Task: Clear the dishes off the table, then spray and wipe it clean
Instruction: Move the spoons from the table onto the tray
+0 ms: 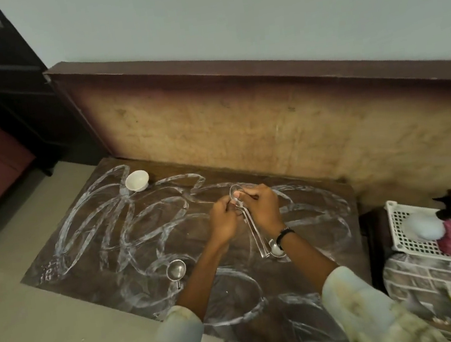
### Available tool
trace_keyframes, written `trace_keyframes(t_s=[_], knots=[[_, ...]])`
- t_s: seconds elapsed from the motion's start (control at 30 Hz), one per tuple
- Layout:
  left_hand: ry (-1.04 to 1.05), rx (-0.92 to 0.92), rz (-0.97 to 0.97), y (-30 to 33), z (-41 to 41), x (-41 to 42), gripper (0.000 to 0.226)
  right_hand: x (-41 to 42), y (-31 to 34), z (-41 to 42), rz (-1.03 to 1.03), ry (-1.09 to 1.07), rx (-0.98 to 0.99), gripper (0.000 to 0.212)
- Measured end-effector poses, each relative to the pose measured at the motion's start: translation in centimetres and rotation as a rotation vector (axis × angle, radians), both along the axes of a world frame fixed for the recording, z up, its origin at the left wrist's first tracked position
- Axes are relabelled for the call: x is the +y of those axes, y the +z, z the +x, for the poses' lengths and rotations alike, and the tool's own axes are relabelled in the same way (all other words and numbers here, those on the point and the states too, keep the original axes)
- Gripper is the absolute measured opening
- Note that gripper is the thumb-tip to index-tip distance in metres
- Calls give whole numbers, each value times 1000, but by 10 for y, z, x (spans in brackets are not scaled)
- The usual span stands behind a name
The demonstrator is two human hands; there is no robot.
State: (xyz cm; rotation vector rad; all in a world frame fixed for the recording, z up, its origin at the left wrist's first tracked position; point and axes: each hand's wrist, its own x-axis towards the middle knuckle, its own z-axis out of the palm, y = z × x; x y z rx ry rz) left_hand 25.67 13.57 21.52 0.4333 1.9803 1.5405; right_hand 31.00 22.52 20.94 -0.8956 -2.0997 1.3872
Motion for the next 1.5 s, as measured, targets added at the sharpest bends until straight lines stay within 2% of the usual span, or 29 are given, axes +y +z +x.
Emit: trace_keyframes(t_s=[0.07,0.13,0.17,0.33,0.43,0.57,0.73,0.87,1.0,1.17,1.37,1.43,1.5], knots=[[-12,-31,27,5,16,3,27,-1,5,15,-5,-8,-7,21],[-8,-66,40,4,24,6,26,-2,4,24,46,-21,-52,42],[-7,-77,34,2,26,8,25,-3,3,28,57,-29,-91,46],[39,-98,-17,-1,30,23,22,-6,7,48,29,-94,-175,22],[70,-134,-23,-4,34,36,26,-8,10,70,54,-113,-157,22],[106,-246,7,-11,42,52,21,2,6,92,88,-92,-241,17],[90,-290,26,-13,60,66,22,18,8,115,-46,-20,-272,12],[82,-285,-25,-20,80,80,24,34,5,137,-202,-14,-273,16],[17,-301,-75,-23,115,97,22,53,-7,173,-516,-82,-171,8],[-57,-283,-178,-42,180,132,27,84,-27,238,-769,-134,-157,18],[-129,-344,-279,-84,280,177,27,129,-68,335,-893,-265,-184,5],[-201,-368,-324,-103,315,189,31,145,-84,364,-940,-367,-183,14],[-305,-368,-339,-120,347,197,24,160,-100,390,-928,-451,-247,15]])
